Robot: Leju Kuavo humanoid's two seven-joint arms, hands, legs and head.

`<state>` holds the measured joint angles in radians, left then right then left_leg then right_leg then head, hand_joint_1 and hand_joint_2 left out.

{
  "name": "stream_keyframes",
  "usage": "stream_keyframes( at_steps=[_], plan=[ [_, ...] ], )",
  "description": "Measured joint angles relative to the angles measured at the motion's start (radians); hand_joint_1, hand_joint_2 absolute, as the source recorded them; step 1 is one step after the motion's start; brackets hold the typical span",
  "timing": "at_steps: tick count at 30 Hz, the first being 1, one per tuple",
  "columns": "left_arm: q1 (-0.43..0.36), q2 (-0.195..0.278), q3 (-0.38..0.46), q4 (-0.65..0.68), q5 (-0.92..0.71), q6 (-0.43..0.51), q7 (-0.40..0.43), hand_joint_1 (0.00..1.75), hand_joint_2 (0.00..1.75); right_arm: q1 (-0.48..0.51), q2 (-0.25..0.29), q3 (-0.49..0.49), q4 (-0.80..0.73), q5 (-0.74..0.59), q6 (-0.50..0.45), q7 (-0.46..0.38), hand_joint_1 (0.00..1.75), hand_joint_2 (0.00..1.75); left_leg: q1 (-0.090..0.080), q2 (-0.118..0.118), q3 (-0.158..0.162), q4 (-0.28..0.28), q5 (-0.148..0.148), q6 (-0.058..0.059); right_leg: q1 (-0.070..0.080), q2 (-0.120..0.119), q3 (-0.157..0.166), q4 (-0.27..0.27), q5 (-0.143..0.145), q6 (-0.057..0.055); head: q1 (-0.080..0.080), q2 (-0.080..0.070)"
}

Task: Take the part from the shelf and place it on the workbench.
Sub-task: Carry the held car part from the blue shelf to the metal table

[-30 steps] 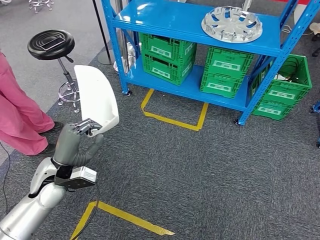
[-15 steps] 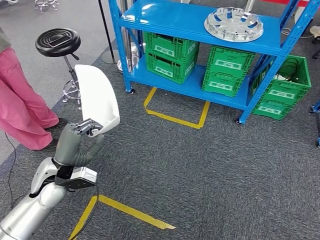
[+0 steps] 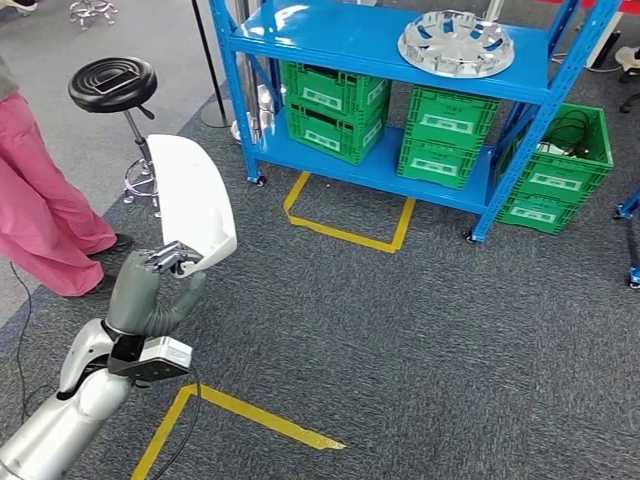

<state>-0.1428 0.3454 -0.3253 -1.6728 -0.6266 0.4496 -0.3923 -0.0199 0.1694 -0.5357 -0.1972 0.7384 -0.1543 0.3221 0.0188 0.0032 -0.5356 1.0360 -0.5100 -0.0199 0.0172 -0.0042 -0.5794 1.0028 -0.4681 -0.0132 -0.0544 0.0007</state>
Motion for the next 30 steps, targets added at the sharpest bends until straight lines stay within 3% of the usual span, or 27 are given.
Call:
stream_keyframes(
  at_steps=[3, 5, 6, 8, 10, 11, 12, 14, 16, 19, 21, 24, 25, 26, 29, 30],
  plan=[
    [0.004, 0.001, 0.005, 0.000, -0.001, 0.002, -0.001, 1.75, 1.75, 0.001, 0.000, -0.002, 0.000, 0.000, -0.003, -0.013, 0.00, 0.00, -0.004, -0.002, 0.000, -0.022, 0.005, 0.014, 0.001, -0.001, -0.012, 0.005, 0.006, 0.016, 0.000, 0.000],
    [0.007, 0.003, 0.008, 0.000, -0.002, 0.004, -0.001, 1.75, 1.75, 0.002, 0.000, -0.002, 0.000, 0.001, -0.006, -0.022, 0.00, 0.00, 0.000, -0.002, -0.003, -0.025, 0.014, 0.027, 0.000, 0.001, -0.027, 0.027, -0.013, 0.028, 0.002, 0.000],
    [0.009, 0.003, 0.010, -0.001, -0.002, 0.006, -0.001, 1.75, 1.75, 0.002, 0.000, -0.002, 0.000, 0.001, -0.007, -0.025, 0.00, 0.00, 0.002, -0.002, -0.005, -0.027, 0.017, 0.032, -0.002, 0.002, -0.046, 0.066, -0.040, 0.034, 0.002, 0.000],
    [0.015, 0.006, 0.015, -0.002, -0.002, 0.009, -0.002, 1.75, 1.75, 0.003, 0.000, -0.002, 0.000, 0.001, -0.008, -0.030, 0.00, 0.00, 0.001, -0.001, -0.013, -0.027, 0.022, 0.037, -0.008, 0.003, -0.103, 0.198, -0.111, 0.045, 0.004, 0.000],
    [0.026, 0.009, 0.021, -0.003, -0.002, 0.011, -0.003, 1.75, 1.75, 0.004, 0.000, -0.003, 0.000, 0.001, -0.008, -0.033, 0.00, 0.00, 0.000, -0.001, -0.019, -0.026, 0.025, 0.039, -0.012, 0.003, -0.139, 0.291, -0.144, 0.048, 0.004, 0.000],
    [0.031, 0.012, 0.025, -0.003, -0.002, 0.012, -0.004, 1.75, 1.75, 0.004, 0.001, -0.003, 0.000, 0.001, -0.007, -0.034, 0.00, 0.00, 0.000, -0.002, -0.020, -0.026, 0.027, 0.038, -0.013, 0.003, -0.129, 0.283, -0.132, 0.047, 0.004, 0.000],
    [0.036, 0.015, 0.030, -0.004, -0.002, 0.013, -0.004, 1.75, 1.75, 0.004, 0.001, -0.003, 0.000, 0.001, -0.006, -0.036, 0.00, 0.00, 0.000, -0.002, -0.020, -0.026, 0.028, 0.038, -0.012, 0.003, -0.098, 0.233, -0.104, 0.043, 0.004, 0.000],
    [0.046, 0.023, 0.043, -0.008, -0.002, 0.017, -0.009, 1.75, 1.75, 0.002, 0.002, -0.003, 0.000, 0.001, -0.002, -0.039, 0.00, 0.00, 0.001, -0.004, -0.020, -0.027, 0.030, 0.034, -0.007, 0.007, -0.010, 0.080, -0.048, 0.028, 0.003, 0.000],
    [0.055, 0.029, 0.056, -0.013, -0.002, 0.020, -0.015, 1.75, 1.75, 0.000, 0.002, -0.003, 0.000, 0.001, 0.000, -0.041, 0.00, 0.00, 0.005, -0.005, -0.023, -0.028, 0.035, 0.024, 0.002, 0.010, 0.042, -0.010, -0.030, 0.012, 0.003, 0.000],
    [0.069, 0.035, 0.067, -0.016, -0.002, 0.021, -0.019, 1.75, 1.75, -0.001, 0.003, -0.003, 0.000, 0.001, 0.001, -0.042, 0.00, 0.00, 0.012, -0.006, -0.023, -0.039, 0.043, 0.005, 0.007, 0.008, 0.057, -0.043, -0.015, -0.007, 0.003, 0.000],
    [0.075, 0.041, 0.075, -0.019, -0.001, 0.022, -0.020, 1.75, 1.75, -0.001, 0.004, -0.004, 0.000, 0.001, 0.002, -0.043, 0.00, 0.00, 0.010, -0.006, -0.039, -0.003, 0.014, 0.001, 0.001, 0.003, 0.067, -0.074, 0.004, -0.015, 0.003, 0.000],
    [0.081, 0.048, 0.088, -0.020, -0.001, 0.023, -0.024, 1.75, 1.75, -0.002, 0.009, -0.005, 0.000, -0.002, 0.007, -0.042, 0.00, 0.00, 0.011, -0.006, -0.108, 0.170, -0.081, -0.006, -0.005, 0.001, 0.066, -0.083, 0.013, -0.012, -0.005, 0.000],
    [0.083, 0.049, 0.091, -0.020, 0.000, 0.023, -0.025, 1.75, 1.75, -0.003, 0.011, -0.006, 0.000, -0.003, 0.009, -0.040, 0.00, 0.00, 0.013, -0.006, -0.122, 0.210, -0.094, -0.011, -0.007, 0.002, 0.062, -0.079, 0.013, -0.010, -0.007, 0.000],
    [0.086, 0.049, 0.094, -0.020, 0.000, 0.023, -0.027, 1.75, 1.75, -0.003, 0.012, -0.008, 0.000, -0.004, 0.010, -0.039, 0.00, 0.00, 0.015, -0.006, -0.121, 0.215, -0.088, -0.018, -0.011, 0.005, 0.055, -0.071, 0.012, -0.005, -0.008, 0.000],
    [0.087, 0.050, 0.101, -0.020, 0.001, 0.022, -0.032, 1.75, 1.75, -0.007, 0.014, -0.012, 0.000, -0.004, 0.012, -0.038, 0.00, 0.00, 0.034, -0.021, -0.036, 0.062, -0.017, -0.048, -0.025, 0.024, 0.029, -0.029, 0.001, 0.021, -0.011, 0.000],
    [0.088, 0.051, 0.103, -0.020, 0.001, 0.021, -0.034, 1.75, 1.75, -0.009, 0.014, -0.013, 0.000, -0.004, 0.013, -0.039, 0.00, 0.00, 0.038, -0.029, -0.015, 0.022, -0.008, -0.049, -0.027, 0.031, 0.015, -0.010, -0.005, 0.030, -0.013, 0.000]
  ],
)
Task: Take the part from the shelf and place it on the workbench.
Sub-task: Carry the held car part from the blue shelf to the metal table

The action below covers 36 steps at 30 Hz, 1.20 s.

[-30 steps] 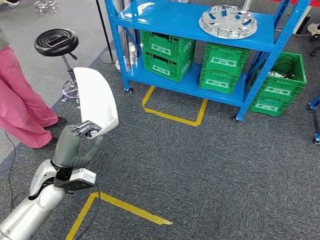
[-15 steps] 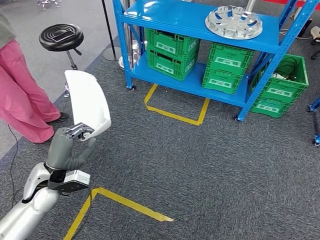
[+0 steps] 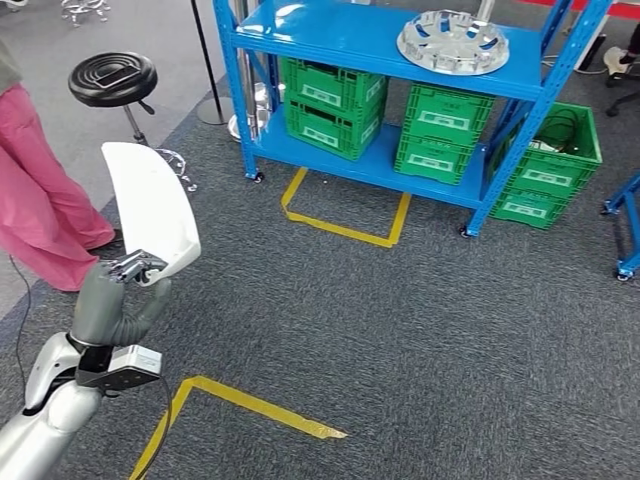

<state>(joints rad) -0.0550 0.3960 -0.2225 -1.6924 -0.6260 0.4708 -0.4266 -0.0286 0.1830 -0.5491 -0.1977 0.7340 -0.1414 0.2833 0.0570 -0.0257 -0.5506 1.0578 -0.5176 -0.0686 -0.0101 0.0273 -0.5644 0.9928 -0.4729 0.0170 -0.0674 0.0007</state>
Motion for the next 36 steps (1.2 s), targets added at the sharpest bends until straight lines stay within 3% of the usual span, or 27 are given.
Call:
stream_keyframes(
  at_steps=[2, 4, 6, 9, 10, 11, 12, 13, 15, 17, 18, 20, 21, 24, 25, 26, 27, 30, 32, 34, 36],
  plan=[
    [0.003, 0.000, 0.003, 0.000, 0.000, -0.001, -0.003, 1.75, 1.75, -0.002, -0.002, -0.002, -0.001, 0.000, 0.001, -0.002, 0.00, 0.00, -0.001, -0.008, 0.005, -0.013, -0.006, 0.014, 0.001, 0.011, -0.022, 0.022, -0.006, 0.012, 0.000, 0.000],
    [0.005, 0.000, 0.006, 0.000, 0.000, -0.002, -0.005, 1.75, 1.75, 0.000, -0.002, -0.005, -0.001, 0.000, 0.001, -0.004, 0.00, 0.00, -0.004, 0.007, -0.001, -0.007, -0.003, 0.038, -0.003, 0.016, -0.031, 0.026, -0.004, 0.018, 0.005, 0.000],
    [0.003, 0.000, 0.008, 0.000, 0.000, -0.003, -0.006, 1.75, 1.75, 0.001, -0.001, -0.006, -0.001, 0.000, 0.002, -0.006, 0.00, 0.00, -0.010, 0.020, -0.006, -0.005, 0.002, 0.052, -0.007, 0.003, -0.051, 0.065, -0.032, 0.022, 0.007, 0.000],
    [0.003, 0.000, 0.012, 0.000, 0.000, -0.003, -0.007, 1.75, 1.75, -0.001, 0.001, -0.006, -0.001, 0.000, 0.004, -0.008, 0.00, 0.00, -0.020, 0.041, -0.010, -0.010, 0.008, 0.063, -0.005, -0.020, -0.141, 0.257, -0.133, 0.019, 0.013, 0.000],
    [0.003, 0.000, 0.014, 0.000, 0.000, -0.003, -0.007, 1.75, 1.75, -0.001, 0.001, -0.007, -0.001, 0.000, 0.005, -0.008, 0.00, 0.00, -0.024, 0.050, -0.011, -0.011, 0.009, 0.064, -0.003, -0.021, -0.165, 0.308, -0.150, 0.013, 0.015, 0.000],
    [0.002, 0.000, 0.014, 0.000, 0.000, -0.003, -0.007, 1.75, 1.75, -0.001, 0.002, -0.007, -0.001, 0.000, 0.005, -0.009, 0.00, 0.00, -0.029, 0.057, -0.012, -0.011, 0.009, 0.065, 0.002, -0.021, -0.173, 0.324, -0.149, 0.004, 0.017, 0.000],
    [0.002, 0.000, 0.014, 0.000, 0.000, -0.003, -0.007, 1.75, 1.75, 0.000, 0.002, -0.007, -0.001, 0.000, 0.005, -0.009, 0.00, 0.00, -0.033, 0.065, -0.012, -0.012, 0.009, 0.065, 0.010, -0.023, -0.158, 0.298, -0.129, -0.009, 0.017, 0.000],
    [0.002, 0.000, 0.014, 0.000, 0.000, -0.003, -0.007, 1.75, 1.75, 0.000, 0.001, -0.007, -0.001, 0.000, 0.005, -0.009, 0.00, 0.00, -0.036, 0.073, -0.012, -0.013, 0.009, 0.065, 0.024, -0.030, -0.124, 0.233, -0.097, -0.025, 0.017, 0.000],
    [0.003, 0.000, 0.015, 0.000, 0.000, -0.003, -0.008, 1.75, 1.75, -0.001, 0.000, -0.007, -0.001, 0.000, 0.005, -0.009, 0.00, 0.00, -0.039, 0.088, -0.011, -0.016, 0.009, 0.066, 0.056, -0.068, -0.043, 0.082, -0.044, -0.059, 0.016, 0.000],
    [0.003, -0.001, 0.015, 0.000, 0.000, -0.004, -0.009, 1.75, 1.75, -0.003, -0.003, -0.007, -0.002, 0.001, 0.004, -0.010, 0.00, 0.00, -0.039, 0.103, -0.009, -0.020, 0.011, 0.064, 0.075, -0.090, -0.010, 0.013, -0.026, -0.076, 0.017, 0.000],
    [0.003, -0.002, 0.015, 0.000, 0.000, -0.004, -0.010, 1.75, 1.75, -0.003, -0.003, -0.007, -0.002, 0.001, 0.004, -0.010, 0.00, 0.00, -0.039, 0.111, -0.007, -0.024, 0.011, 0.063, 0.075, -0.082, -0.010, 0.009, -0.022, -0.078, 0.018, 0.000],
    [0.001, -0.003, 0.017, 0.000, 0.000, -0.004, -0.012, 1.75, 1.75, -0.003, -0.001, -0.008, -0.002, 0.001, 0.004, -0.011, 0.00, 0.00, -0.041, 0.117, -0.002, -0.028, 0.008, 0.057, 0.071, -0.062, 0.005, -0.012, -0.008, -0.073, 0.018, 0.000],
    [-0.001, -0.004, 0.019, 0.000, -0.001, -0.004, -0.014, 1.75, 1.75, -0.002, 0.000, -0.008, -0.002, 0.002, 0.003, -0.011, 0.00, 0.00, -0.042, 0.105, -0.005, -0.014, -0.005, 0.055, 0.066, -0.053, 0.015, -0.026, -0.001, -0.070, 0.018, 0.000],
    [-0.002, -0.004, 0.026, 0.000, -0.002, -0.004, -0.018, 1.75, 1.75, -0.003, 0.002, -0.008, -0.002, 0.004, 0.002, -0.015, 0.00, 0.00, -0.041, 0.048, -0.068, 0.136, -0.086, 0.047, 0.055, -0.026, 0.028, -0.042, 0.009, -0.065, 0.016, 0.000],
    [0.001, -0.004, 0.027, 0.000, -0.003, -0.004, -0.019, 1.75, 1.75, -0.003, 0.002, -0.008, -0.002, 0.005, 0.003, -0.017, 0.00, 0.00, -0.041, 0.041, -0.093, 0.188, -0.103, 0.044, 0.055, -0.015, 0.027, -0.040, 0.009, -0.065, 0.015, 0.000],
    [0.004, -0.004, 0.028, 0.001, -0.003, -0.004, -0.019, 1.75, 1.75, -0.003, 0.003, -0.008, -0.002, 0.006, 0.003, -0.021, 0.00, 0.00, -0.040, 0.038, -0.107, 0.213, -0.102, 0.041, 0.054, -0.005, 0.027, -0.036, 0.007, -0.065, 0.014, 0.000],
    [0.005, -0.004, 0.029, 0.001, -0.003, -0.004, -0.021, 1.75, 1.75, -0.002, 0.003, -0.008, -0.002, 0.007, 0.003, -0.026, 0.00, 0.00, -0.040, 0.037, -0.105, 0.202, -0.081, 0.037, 0.052, 0.004, 0.027, -0.030, 0.004, -0.064, 0.014, 0.000],
    [0.007, -0.005, 0.036, 0.000, -0.003, -0.003, -0.022, 1.75, 1.75, 0.004, 0.003, -0.009, -0.002, 0.012, -0.005, -0.044, 0.00, 0.00, -0.036, 0.030, -0.040, 0.043, 0.013, 0.027, 0.045, 0.022, 0.022, 0.002, -0.017, -0.052, 0.013, 0.000],
    [0.011, -0.005, 0.042, -0.001, -0.003, -0.001, -0.022, 1.75, 1.75, 0.004, 0.003, -0.008, -0.002, 0.017, -0.014, -0.056, 0.00, 0.00, -0.039, 0.021, -0.023, -0.004, 0.020, 0.037, 0.046, 0.029, 0.008, 0.024, -0.027, -0.045, 0.012, 0.000],
    [0.017, -0.004, 0.050, -0.002, -0.003, 0.001, -0.023, 1.75, 1.75, 0.006, 0.004, -0.008, -0.002, 0.021, -0.021, -0.065, 0.00, 0.00, -0.041, 0.019, -0.028, -0.006, 0.019, 0.056, 0.046, 0.031, -0.002, 0.031, -0.030, -0.040, 0.013, 0.000],
    [0.018, -0.005, 0.055, -0.004, -0.003, 0.002, -0.023, 1.75, 1.75, 0.007, 0.005, -0.008, -0.002, 0.024, -0.026, -0.070, 0.00, 0.00, -0.039, 0.021, -0.027, -0.011, 0.022, 0.068, 0.044, 0.017, -0.016, 0.052, -0.047, -0.030, 0.016, 0.000]
  ],
)
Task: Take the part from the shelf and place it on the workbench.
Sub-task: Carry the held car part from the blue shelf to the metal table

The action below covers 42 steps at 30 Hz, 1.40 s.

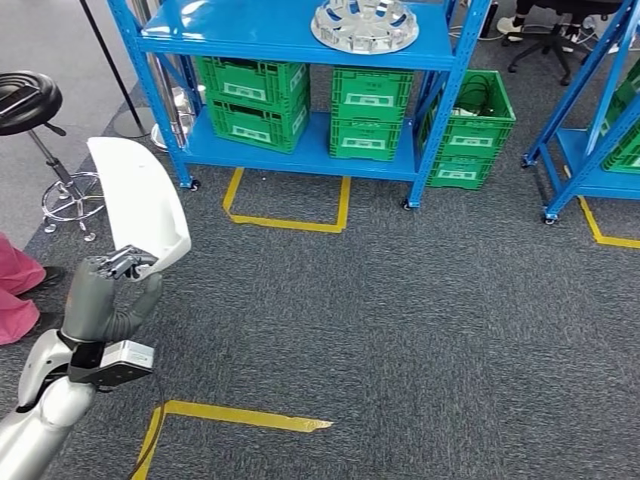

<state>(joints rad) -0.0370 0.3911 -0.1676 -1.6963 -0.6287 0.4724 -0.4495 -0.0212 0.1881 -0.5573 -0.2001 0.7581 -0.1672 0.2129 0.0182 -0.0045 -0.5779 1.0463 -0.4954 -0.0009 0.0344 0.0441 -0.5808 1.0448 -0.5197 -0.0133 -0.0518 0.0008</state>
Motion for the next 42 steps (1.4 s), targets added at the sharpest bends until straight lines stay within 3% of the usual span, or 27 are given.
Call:
stream_keyframes(
  at_steps=[2, 4, 5, 6, 7, 9, 11, 15, 17, 19, 20, 21, 22, 24, 26, 29, 34, 35, 38, 39, 42],
  plan=[
    [0.000, 0.000, 0.003, -0.003, 0.000, 0.000, 0.000, 1.75, 1.75, -0.002, 0.001, 0.000, 0.000, 0.001, -0.002, -0.002, 0.00, 0.00, 0.002, 0.003, 0.001, -0.004, 0.002, 0.008, -0.007, -0.023, -0.047, 0.092, -0.050, 0.015, 0.003, 0.000],
    [0.002, 0.000, 0.007, -0.004, 0.000, 0.000, 0.000, 1.75, 1.75, -0.005, 0.001, 0.000, 0.000, 0.002, -0.003, -0.004, 0.00, 0.00, 0.002, 0.007, 0.001, -0.004, 0.002, 0.010, -0.019, -0.034, -0.113, 0.222, -0.100, 0.026, 0.004, 0.000],
    [0.003, 0.000, 0.009, -0.004, 0.000, 0.000, 0.000, 1.75, 1.75, -0.005, 0.001, 0.000, 0.000, 0.002, -0.003, -0.004, 0.00, 0.00, 0.002, 0.009, 0.001, -0.004, 0.002, 0.010, -0.024, -0.036, -0.133, 0.257, -0.105, 0.028, 0.004, 0.000],
    [0.003, 0.000, 0.010, -0.005, 0.000, 0.000, 0.000, 1.75, 1.75, -0.005, 0.001, 0.000, 0.000, 0.002, -0.003, -0.005, 0.00, 0.00, 0.002, 0.010, 0.002, -0.004, 0.001, 0.010, -0.027, -0.037, -0.135, 0.256, -0.091, 0.029, 0.004, 0.000],
    [0.003, 0.000, 0.012, -0.005, 0.000, 0.000, 0.000, 1.75, 1.75, -0.004, 0.001, 0.000, 0.000, 0.002, -0.003, -0.005, 0.00, 0.00, 0.002, 0.010, 0.003, -0.005, 0.001, 0.010, -0.029, -0.037, -0.118, 0.214, -0.060, 0.029, 0.004, 0.000],
    [0.003, 0.000, 0.016, -0.008, 0.000, 0.000, 0.000, 1.75, 1.75, -0.006, 0.001, 0.000, 0.000, 0.002, -0.003, -0.006, 0.00, 0.00, 0.003, 0.010, 0.005, -0.005, 0.000, 0.007, -0.029, -0.042, -0.049, 0.070, 0.004, 0.024, 0.004, 0.000],
    [0.003, 0.000, 0.020, -0.010, 0.000, 0.000, 0.000, 1.75, 1.75, -0.009, 0.001, 0.000, 0.000, 0.002, -0.004, -0.007, 0.00, 0.00, 0.003, 0.010, 0.004, -0.007, 0.000, -0.002, -0.023, -0.045, -0.003, -0.017, 0.026, 0.018, 0.003, 0.000],
    [0.006, 0.001, 0.023, -0.011, 0.000, 0.000, 0.000, 1.75, 1.75, -0.008, 0.001, 0.000, 0.000, 0.003, -0.005, -0.007, 0.00, 0.00, 0.009, 0.010, 0.003, -0.003, -0.005, -0.025, -0.018, -0.043, 0.012, -0.045, 0.037, -0.001, 0.003, 0.000],
    [0.008, 0.001, 0.024, -0.011, 0.000, 0.000, 0.000, 1.75, 1.75, -0.008, 0.001, 0.000, 0.000, 0.003, -0.006, -0.007, 0.00, 0.00, 0.008, 0.009, -0.027, 0.072, -0.054, -0.027, -0.020, -0.043, 0.021, -0.060, 0.046, -0.012, 0.000, 0.000],
    [0.010, 0.001, 0.024, -0.011, 0.000, 0.000, 0.000, 1.75, 1.75, -0.008, 0.001, 0.000, 0.000, 0.003, -0.006, -0.007, 0.00, 0.00, 0.006, 0.008, -0.083, 0.199, -0.114, -0.028, -0.017, -0.043, 0.022, -0.061, 0.045, -0.017, -0.004, 0.000],
    [0.012, 0.001, 0.024, -0.011, 0.000, 0.000, 0.000, 1.75, 1.75, -0.008, 0.001, 0.000, 0.000, 0.003, -0.006, -0.007, 0.00, 0.00, 0.006, 0.008, -0.102, 0.242, -0.126, -0.029, -0.016, -0.042, 0.022, -0.060, 0.044, -0.018, -0.005, 0.000],
    [0.014, 0.001, 0.024, -0.011, 0.000, 0.000, 0.000, 1.75, 1.75, -0.007, 0.001, 0.000, 0.000, 0.003, -0.005, -0.007, 0.00, 0.00, 0.006, 0.008, -0.107, 0.252, -0.119, -0.030, -0.015, -0.040, 0.022, -0.058, 0.044, -0.019, -0.005, 0.000],
    [0.015, 0.001, 0.024, -0.011, 0.000, 0.000, 0.000, 1.75, 1.75, -0.007, 0.001, 0.000, 0.000, 0.003, -0.004, -0.007, 0.00, 0.00, 0.006, 0.008, -0.092, 0.222, -0.094, -0.031, -0.015, -0.038, 0.022, -0.055, 0.043, -0.018, -0.005, 0.000],
    [0.015, 0.002, 0.025, -0.011, 0.001, 0.000, 0.000, 1.75, 1.75, -0.007, 0.002, 0.000, 0.000, 0.004, -0.002, -0.009, 0.00, 0.00, 0.007, 0.007, -0.030, 0.095, -0.030, -0.030, -0.014, -0.035, 0.021, -0.046, 0.038, -0.014, -0.005, 0.000],
    [0.016, 0.004, 0.028, -0.013, 0.001, 0.000, 0.001, 1.75, 1.75, -0.007, 0.003, 0.000, 0.000, 0.005, -0.001, -0.013, 0.00, 0.00, 0.006, 0.006, 0.010, 0.006, -0.003, -0.024, -0.011, -0.032, 0.013, -0.032, 0.032, -0.006, -0.005, 0.000],
    [0.018, 0.004, 0.031, -0.015, 0.003, -0.001, 0.003, 1.75, 1.75, -0.007, 0.003, 0.000, 0.000, 0.008, 0.001, -0.017, 0.00, 0.00, 0.000, 0.006, 0.010, -0.007, -0.003, -0.013, -0.011, -0.030, 0.005, -0.026, 0.032, 0.003, -0.004, 0.000],
    [0.019, 0.004, 0.033, -0.015, 0.003, -0.001, 0.003, 1.75, 1.75, -0.006, 0.003, 0.000, 0.000, 0.009, 0.002, -0.018, 0.00, 0.00, -0.001, 0.006, 0.010, -0.008, -0.002, -0.010, -0.013, -0.030, 0.005, -0.027, 0.033, 0.005, -0.004, 0.000],
    [0.019, 0.005, 0.035, -0.017, 0.003, -0.002, 0.003, 1.75, 1.75, -0.006, 0.004, 0.000, 0.000, 0.012, 0.002, -0.018, 0.00, 0.00, 0.001, 0.007, 0.009, -0.010, 0.001, -0.005, -0.015, -0.032, -0.014, 0.010, 0.010, 0.012, -0.003, 0.000],
    [0.021, 0.005, 0.042, -0.023, 0.003, -0.007, 0.005, 1.75, 1.75, -0.005, 0.005, 0.000, 0.000, 0.019, 0.006, -0.017, 0.00, 0.00, 0.008, 0.010, 0.008, -0.015, 0.006, 0.008, -0.030, -0.036, -0.127, 0.234, -0.084, 0.038, 0.001, 0.000],
    [0.021, 0.005, 0.042, -0.024, 0.003, -0.008, 0.007, 1.75, 1.75, -0.004, 0.005, 0.000, 0.000, 0.019, 0.007, -0.017, 0.00, 0.00, 0.008, 0.010, 0.008, -0.015, 0.006, 0.008, -0.034, -0.036, -0.132, 0.241, -0.073, 0.040, 0.001, 0.000],
    [0.022, 0.006, 0.045, -0.029, 0.004, -0.008, 0.010, 1.75, 1.75, -0.006, 0.006, 0.000, 0.000, 0.020, 0.010, -0.017, 0.00, 0.00, 0.009, 0.009, 0.010, -0.015, 0.003, 0.002, -0.034, -0.039, -0.032, 0.038, 0.017, 0.034, 0.001, 0.000]
  ],
)
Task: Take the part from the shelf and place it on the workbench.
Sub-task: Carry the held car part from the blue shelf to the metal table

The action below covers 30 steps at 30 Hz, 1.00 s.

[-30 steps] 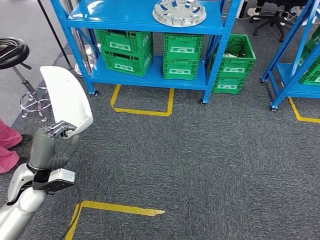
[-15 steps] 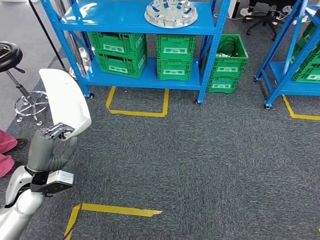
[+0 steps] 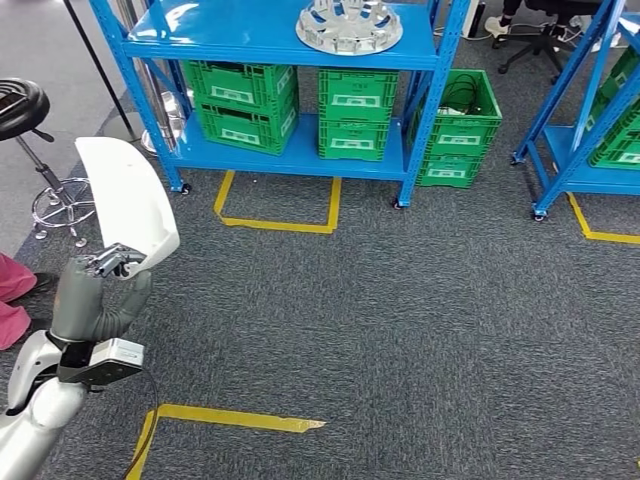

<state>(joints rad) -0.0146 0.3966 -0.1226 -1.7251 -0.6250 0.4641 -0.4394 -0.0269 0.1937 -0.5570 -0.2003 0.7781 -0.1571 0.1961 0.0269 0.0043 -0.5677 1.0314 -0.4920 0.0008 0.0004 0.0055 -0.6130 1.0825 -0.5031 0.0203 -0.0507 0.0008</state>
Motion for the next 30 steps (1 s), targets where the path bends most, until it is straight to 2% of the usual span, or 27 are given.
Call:
stream_keyframes(
  at_steps=[1, 2, 4, 6, 7, 9, 10, 11, 12, 13, 14, 16, 17, 20, 21, 23, 25, 26, 27, 28, 29, 30],
  plan=[
    [0.000, 0.000, 0.001, -0.002, 0.000, 0.000, 0.001, 1.75, 1.75, -0.001, 0.000, 0.000, 0.000, 0.000, 0.001, 0.000, 0.00, 0.00, 0.000, 0.000, -0.001, 0.000, 0.000, -0.005, 0.002, 0.000, 0.024, -0.045, 0.011, -0.003, 0.000, 0.000],
    [0.001, 0.000, 0.002, -0.003, 0.000, -0.001, 0.003, 1.75, 1.75, -0.002, 0.001, 0.000, 0.000, 0.000, 0.001, 0.000, 0.00, 0.00, 0.001, -0.001, -0.002, -0.001, 0.001, -0.011, 0.006, 0.000, 0.034, -0.064, 0.011, -0.006, -0.001, 0.000],
    [0.004, 0.000, 0.003, -0.004, 0.000, -0.003, 0.006, 1.75, 1.75, -0.001, 0.002, 0.000, 0.000, 0.001, 0.002, 0.000, 0.00, 0.00, 0.004, -0.001, 0.000, -0.008, 0.004, -0.025, 0.011, 0.003, 0.039, -0.072, 0.015, -0.016, -0.002, 0.000],
    [0.006, 0.001, 0.004, -0.005, 0.000, -0.003, 0.008, 1.75, 1.75, 0.001, 0.002, 0.000, 0.000, 0.001, 0.002, 0.001, 0.00, 0.00, 0.007, -0.001, -0.005, 0.009, -0.012, -0.033, 0.011, 0.002, 0.048, -0.089, 0.023, -0.031, -0.002, 0.000],
    [0.006, 0.001, 0.005, -0.006, 0.000, -0.003, 0.008, 1.75, 1.75, 0.001, 0.003, 0.000, 0.000, 0.002, 0.002, 0.001, 0.00, 0.00, 0.007, -0.001, -0.019, 0.045, -0.036, -0.034, 0.009, 0.000, 0.053, -0.097, 0.027, -0.038, -0.003, 0.000],
    [0.008, 0.001, 0.005, -0.006, 0.000, -0.004, 0.008, 1.75, 1.75, 0.000, 0.003, 0.000, 0.000, 0.002, 0.003, 0.001, 0.00, 0.00, 0.003, -0.002, -0.075, 0.171, -0.099, -0.032, 0.012, -0.001, 0.057, -0.101, 0.028, -0.045, -0.005, 0.000],
    [0.010, 0.001, 0.005, -0.006, 0.000, -0.004, 0.008, 1.75, 1.75, 0.000, 0.003, 0.000, 0.000, 0.002, 0.004, 0.001, 0.00, 0.00, 0.001, -0.002, -0.103, 0.229, -0.120, -0.032, 0.013, 0.000, 0.057, -0.100, 0.027, -0.047, -0.006, 0.000],
    [0.012, 0.001, 0.005, -0.006, 0.000, -0.004, 0.008, 1.75, 1.75, 0.001, 0.004, 0.000, 0.000, 0.003, 0.004, 0.000, 0.00, 0.00, 0.001, -0.002, -0.119, 0.261, -0.123, -0.032, 0.015, 0.000, 0.057, -0.098, 0.025, -0.049, -0.006, 0.000],
    [0.014, 0.001, 0.005, -0.006, 0.000, -0.003, 0.009, 1.75, 1.75, 0.001, 0.004, 0.000, 0.000, 0.005, 0.005, -0.001, 0.00, 0.00, 0.000, -0.002, -0.117, 0.255, -0.107, -0.032, 0.016, 0.001, 0.058, -0.096, 0.023, -0.049, -0.006, 0.000],
    [0.015, 0.001, 0.005, -0.006, 0.000, -0.003, 0.009, 1.75, 1.75, 0.001, 0.004, 0.000, 0.000, 0.007, 0.006, -0.002, 0.00, 0.00, 0.000, -0.002, -0.098, 0.211, -0.075, -0.031, 0.016, 0.002, 0.059, -0.092, 0.021, -0.049, -0.006, 0.000],
    [0.015, 0.001, 0.006, -0.006, 0.000, -0.003, 0.010, 1.75, 1.75, 0.001, 0.004, 0.000, 0.000, 0.010, 0.007, -0.003, 0.00, 0.00, 0.000, -0.001, -0.068, 0.143, -0.038, -0.030, 0.017, 0.003, 0.059, -0.088, 0.017, -0.047, -0.007, 0.000],
    [0.015, 0.001, 0.007, -0.006, 0.000, -0.003, 0.011, 1.75, 1.75, 0.001, 0.005, 0.001, 0.000, 0.015, 0.009, -0.006, 0.00, 0.00, -0.001, -0.002, -0.019, 0.033, 0.003, -0.026, 0.020, 0.004, 0.053, -0.073, 0.009, -0.039, -0.007, 0.000],
    [0.015, 0.001, 0.008, -0.006, 0.000, -0.002, 0.011, 1.75, 1.75, 0.000, 0.005, 0.001, 0.000, 0.017, 0.009, -0.007, 0.00, 0.00, -0.003, -0.003, -0.010, 0.009, 0.006, -0.023, 0.022, 0.004, 0.050, -0.068, 0.006, -0.035, -0.006, 0.000],
    [0.017, 0.002, 0.012, -0.006, 0.000, 0.000, 0.011, 1.75, 1.75, 0.001, 0.005, 0.003, 0.000, 0.021, 0.010, -0.009, 0.00, 0.00, -0.004, -0.011, -0.013, 0.004, 0.007, -0.010, 0.020, -0.003, 0.044, -0.062, 0.000, -0.024, -0.006, 0.000],
    [0.016, 0.002, 0.013, -0.006, 0.000, 0.000, 0.011, 1.75, 1.75, 0.001, 0.005, 0.003, 0.000, 0.022, 0.010, -0.010, 0.00, 0.00, -0.003, -0.015, -0.013, 0.002, 0.009, -0.005, 0.018, -0.004, 0.036, -0.047, -0.013, -0.019, -0.005, 0.000],
    [0.016, 0.002, 0.016, -0.006, 0.000, 0.000, 0.011, 1.75, 1.75, -0.001, 0.005, 0.004, 0.000, 0.024, 0.011, -0.011, 0.00, 0.00, 0.000, -0.020, -0.014, 0.000, 0.011, 0.002, 0.013, -0.004, -0.009, 0.043, -0.064, -0.006, -0.002, 0.000],
    [0.016, 0.003, 0.020, -0.006, 0.000, 0.000, 0.011, 1.75, 1.75, -0.002, 0.005, 0.004, 0.000, 0.029, 0.013, -0.012, 0.00, 0.00, 0.000, -0.029, -0.015, 0.000, 0.011, 0.005, 0.008, -0.004, -0.073, 0.176, -0.119, 0.001, -0.002, 0.000],
    [0.016, 0.003, 0.021, -0.006, 0.000, 0.000, 0.011, 1.75, 1.75, -0.001, 0.005, 0.004, 0.000, 0.031, 0.014, -0.012, 0.00, 0.00, -0.001, -0.035, -0.015, 0.000, 0.011, 0.005, 0.005, -0.004, -0.094, 0.216, -0.127, 0.002, -0.002, 0.000],
    [0.016, 0.004, 0.022, -0.006, 0.000, 0.000, 0.011, 1.75, 1.75, -0.001, 0.005, 0.004, 0.000, 0.034, 0.014, -0.013, 0.00, 0.00, 0.000, -0.043, -0.015, 0.000, 0.011, 0.005, 0.004, -0.004, -0.097, 0.218, -0.115, 0.002, -0.002, 0.000],
    [0.016, 0.004, 0.023, -0.006, 0.000, 0.000, 0.011, 1.75, 1.75, 0.000, 0.005, 0.004, 0.000, 0.036, 0.014, -0.013, 0.00, 0.00, 0.000, -0.052, -0.014, 0.000, 0.011, 0.005, 0.003, 0.000, -0.081, 0.181, -0.085, 0.000, -0.002, 0.000],
    [0.016, 0.004, 0.023, -0.006, 0.000, 0.001, 0.011, 1.75, 1.75, 0.000, 0.005, 0.005, 0.000, 0.037, 0.014, -0.013, 0.00, 0.00, 0.001, -0.062, -0.013, 0.000, 0.011, 0.004, 0.002, 0.012, -0.049, 0.112, -0.045, -0.003, -0.002, 0.000],
    [0.015, 0.004, 0.024, -0.006, 0.000, 0.001, 0.011, 1.75, 1.75, -0.001, 0.005, 0.005, 0.000, 0.037, 0.014, -0.014, 0.00, 0.00, 0.003, -0.071, -0.013, 0.000, 0.011, 0.002, 0.001, 0.038, -0.014, 0.041, -0.016, -0.007, -0.003, 0.000]
  ],
)
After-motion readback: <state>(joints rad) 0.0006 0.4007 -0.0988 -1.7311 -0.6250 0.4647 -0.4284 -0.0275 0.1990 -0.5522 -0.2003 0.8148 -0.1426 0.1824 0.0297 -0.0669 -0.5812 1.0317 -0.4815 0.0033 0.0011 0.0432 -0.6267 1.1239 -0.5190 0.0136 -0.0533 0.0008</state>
